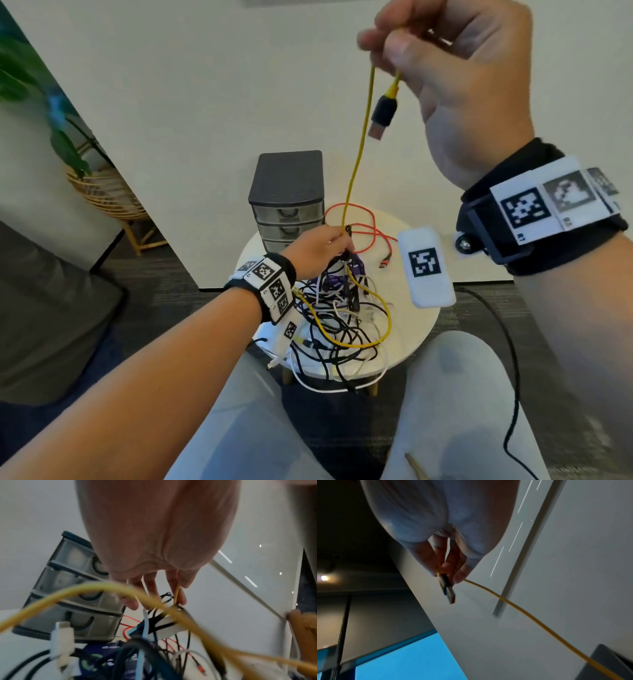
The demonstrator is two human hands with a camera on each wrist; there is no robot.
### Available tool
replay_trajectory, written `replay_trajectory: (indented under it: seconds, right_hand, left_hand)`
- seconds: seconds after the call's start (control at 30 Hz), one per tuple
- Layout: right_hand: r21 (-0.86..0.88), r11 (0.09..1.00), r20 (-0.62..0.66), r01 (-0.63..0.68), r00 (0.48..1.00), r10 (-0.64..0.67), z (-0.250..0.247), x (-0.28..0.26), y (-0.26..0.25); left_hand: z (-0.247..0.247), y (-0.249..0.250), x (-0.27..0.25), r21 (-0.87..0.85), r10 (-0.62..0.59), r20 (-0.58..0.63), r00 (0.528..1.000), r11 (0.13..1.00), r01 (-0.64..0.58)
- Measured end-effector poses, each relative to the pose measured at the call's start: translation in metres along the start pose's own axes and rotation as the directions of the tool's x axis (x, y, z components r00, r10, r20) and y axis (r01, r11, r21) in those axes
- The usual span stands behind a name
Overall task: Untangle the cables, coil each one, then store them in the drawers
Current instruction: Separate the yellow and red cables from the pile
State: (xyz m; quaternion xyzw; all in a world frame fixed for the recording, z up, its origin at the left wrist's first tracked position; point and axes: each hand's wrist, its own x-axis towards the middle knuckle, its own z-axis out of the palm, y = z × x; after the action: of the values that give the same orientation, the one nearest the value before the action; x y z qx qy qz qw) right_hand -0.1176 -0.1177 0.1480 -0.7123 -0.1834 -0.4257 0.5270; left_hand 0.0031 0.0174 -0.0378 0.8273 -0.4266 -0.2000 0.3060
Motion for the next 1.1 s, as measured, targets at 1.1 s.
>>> replay_trajectory:
  seconds: [1.1]
  right_hand:
    - [-0.485,0.795,0.166,-0.364,0.854,0.493,-0.013,-0.055,0.045]
  left_hand:
    - [-0.051,0.039,-0.016,0.25,0.172,-0.027,0.985,0.955,-0.159]
